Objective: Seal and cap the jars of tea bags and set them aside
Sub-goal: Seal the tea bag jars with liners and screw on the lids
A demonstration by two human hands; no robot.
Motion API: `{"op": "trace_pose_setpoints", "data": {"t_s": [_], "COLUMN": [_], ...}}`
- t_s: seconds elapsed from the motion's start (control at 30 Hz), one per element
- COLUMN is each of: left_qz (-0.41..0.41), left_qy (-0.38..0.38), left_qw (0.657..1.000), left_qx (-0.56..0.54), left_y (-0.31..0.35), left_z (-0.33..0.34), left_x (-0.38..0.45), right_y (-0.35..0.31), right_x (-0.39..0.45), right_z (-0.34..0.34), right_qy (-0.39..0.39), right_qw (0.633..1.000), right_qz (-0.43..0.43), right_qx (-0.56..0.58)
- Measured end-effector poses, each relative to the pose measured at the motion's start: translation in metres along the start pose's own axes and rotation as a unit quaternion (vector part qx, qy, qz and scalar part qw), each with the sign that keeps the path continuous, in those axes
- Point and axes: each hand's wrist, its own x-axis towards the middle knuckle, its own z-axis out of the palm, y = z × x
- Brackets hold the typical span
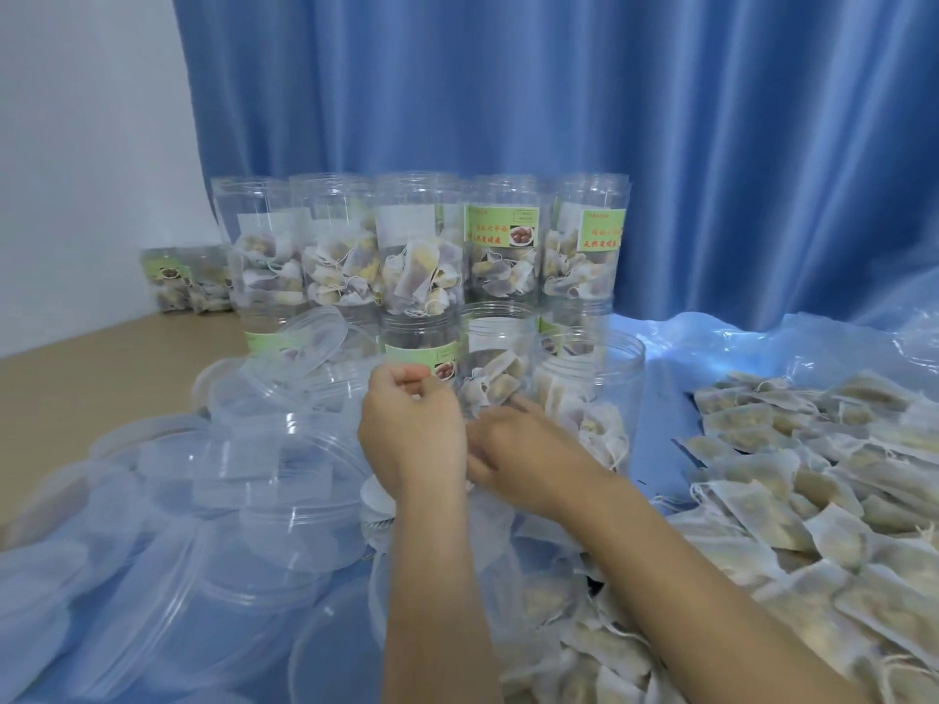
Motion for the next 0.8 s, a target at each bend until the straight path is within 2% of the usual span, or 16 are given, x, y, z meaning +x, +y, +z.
{"op": "trace_pose_setpoints", "data": {"t_s": [0.13, 0.23, 0.3, 0.37, 0.43, 0.53, 0.63, 0.7, 0.8], "left_qz": [0.026, 0.014, 0.001, -0.007, -0.018, -0.036, -0.042, -0.037, -0.038], "left_qy": [0.005, -0.009, -0.025, -0.038, -0.048, -0.059, -0.067, -0.066, -0.061], "left_qw": [0.996, 0.989, 0.986, 0.985, 0.987, 0.989, 0.989, 0.989, 0.991], "left_qx": [0.089, 0.145, 0.167, 0.166, 0.151, 0.131, 0.126, 0.126, 0.117], "left_y": [-0.010, -0.017, -0.019, -0.019, -0.020, -0.019, -0.018, -0.017, -0.017], "left_z": [0.001, 0.001, 0.002, 0.003, 0.004, 0.004, 0.006, 0.006, 0.006], "left_x": [0.000, -0.001, -0.002, -0.003, -0.002, -0.002, -0.001, -0.001, 0.001], "right_y": [0.003, 0.007, 0.011, 0.011, 0.008, 0.005, 0.005, 0.004, 0.002], "right_x": [0.000, 0.002, 0.003, 0.002, -0.001, -0.002, -0.003, -0.004, -0.005], "right_z": [0.008, 0.016, 0.018, 0.015, 0.013, 0.014, 0.014, 0.014, 0.009], "right_qy": [0.035, 0.033, 0.051, 0.056, 0.015, -0.041, 0.008, 0.020, -0.042], "right_qw": [0.999, 0.996, 0.996, 0.995, 0.990, 0.991, 0.994, 0.990, 0.980], "right_qz": [0.040, 0.044, 0.055, 0.069, 0.076, 0.076, 0.081, 0.086, 0.108], "right_qx": [-0.012, -0.064, -0.039, 0.040, 0.121, 0.099, 0.073, 0.110, 0.159]}}
